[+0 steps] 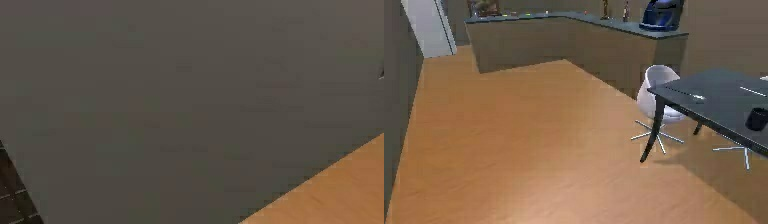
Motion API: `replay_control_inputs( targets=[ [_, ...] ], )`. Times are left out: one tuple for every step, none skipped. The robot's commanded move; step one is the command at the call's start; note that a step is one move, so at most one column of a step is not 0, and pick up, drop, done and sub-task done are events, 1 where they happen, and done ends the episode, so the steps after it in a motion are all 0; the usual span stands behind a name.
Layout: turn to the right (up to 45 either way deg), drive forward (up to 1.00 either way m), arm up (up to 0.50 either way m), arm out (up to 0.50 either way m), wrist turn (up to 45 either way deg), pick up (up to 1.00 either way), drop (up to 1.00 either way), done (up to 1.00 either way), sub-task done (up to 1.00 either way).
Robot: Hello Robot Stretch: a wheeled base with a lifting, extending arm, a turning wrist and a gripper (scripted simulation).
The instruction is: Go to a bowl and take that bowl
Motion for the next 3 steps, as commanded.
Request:
replay_control_inputs(
  targets=[
    [45.0, 0.00, 0.00, 0.00, 0.0, 0.00, 0.00, 0.00, 0.00],
    [24.0, 0.00, 0.00, 0.00, 0.0, 0.00, 0.00, 0.00, 0.00],
    [0.0, 1.00, 0.00, 0.00, 0.0, 0.00, 0.00, 0.00, 0.00]
  ],
)
